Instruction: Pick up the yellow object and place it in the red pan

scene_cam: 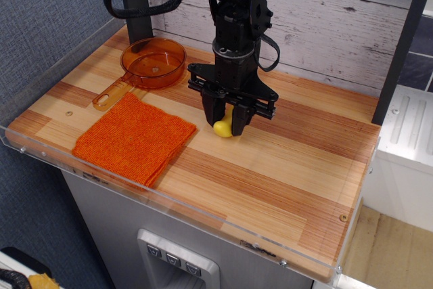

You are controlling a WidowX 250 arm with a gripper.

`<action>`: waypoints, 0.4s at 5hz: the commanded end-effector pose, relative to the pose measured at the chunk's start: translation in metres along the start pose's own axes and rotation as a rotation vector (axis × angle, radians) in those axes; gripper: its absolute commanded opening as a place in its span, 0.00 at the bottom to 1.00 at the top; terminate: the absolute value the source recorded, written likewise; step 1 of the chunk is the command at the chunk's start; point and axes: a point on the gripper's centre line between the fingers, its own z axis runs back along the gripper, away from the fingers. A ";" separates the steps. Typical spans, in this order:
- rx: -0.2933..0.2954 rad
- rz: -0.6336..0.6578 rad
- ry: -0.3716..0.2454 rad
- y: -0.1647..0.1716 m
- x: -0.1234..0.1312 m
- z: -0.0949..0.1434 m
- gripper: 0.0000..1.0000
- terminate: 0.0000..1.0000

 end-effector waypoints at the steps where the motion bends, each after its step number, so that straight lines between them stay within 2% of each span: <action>1: 0.006 0.018 -0.031 0.006 -0.003 0.012 0.00 0.00; 2: 0.011 0.022 -0.053 0.006 -0.009 0.033 0.00 0.00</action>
